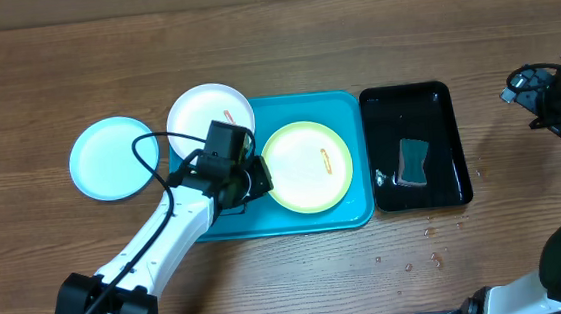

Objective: Clean dirty plates on tray and stack at the side
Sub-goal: 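Slide the yellow plate to the teal tray center with the left gripper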

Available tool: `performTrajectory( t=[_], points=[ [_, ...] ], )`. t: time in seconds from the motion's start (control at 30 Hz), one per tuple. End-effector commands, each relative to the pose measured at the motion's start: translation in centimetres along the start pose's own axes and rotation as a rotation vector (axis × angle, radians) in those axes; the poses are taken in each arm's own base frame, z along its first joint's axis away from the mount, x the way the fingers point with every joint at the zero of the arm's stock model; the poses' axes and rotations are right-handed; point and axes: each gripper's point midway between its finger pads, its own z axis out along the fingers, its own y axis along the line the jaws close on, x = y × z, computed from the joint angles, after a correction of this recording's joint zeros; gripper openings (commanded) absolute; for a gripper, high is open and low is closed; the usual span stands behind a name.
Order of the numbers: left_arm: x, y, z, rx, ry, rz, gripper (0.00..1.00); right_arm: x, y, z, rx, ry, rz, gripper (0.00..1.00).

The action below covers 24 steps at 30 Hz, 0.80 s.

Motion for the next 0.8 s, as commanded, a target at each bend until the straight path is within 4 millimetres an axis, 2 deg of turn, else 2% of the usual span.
performTrajectory(
  t=[0.0, 0.23, 0.43, 0.7, 0.77],
  points=[
    [-1.3, 1.5, 0.1, -0.098, -0.083, -0.038, 0.04, -0.5, 0.2, -0.4, -0.006, -0.020, 0.000, 1.00],
    [-1.5, 2.3, 0.3, -0.140, -0.098, -0.042, 0.04, -0.5, 0.2, -0.4, -0.006, -0.020, 0.000, 1.00],
    [-0.9, 3.2, 1.7, -0.172, -0.059, -0.041, 0.04, -0.5, 0.2, -0.4, -0.006, -0.020, 0.000, 1.00],
    [-0.7, 3.3, 2.0, -0.179, -0.040, 0.070, 0.05, -0.5, 0.2, -0.4, -0.006, -0.020, -0.001, 1.00],
    [-0.7, 3.4, 2.1, -0.180, -0.037, 0.078, 0.09, -0.5, 0.2, -0.4, -0.006, -0.020, 0.000, 1.00]
  ],
)
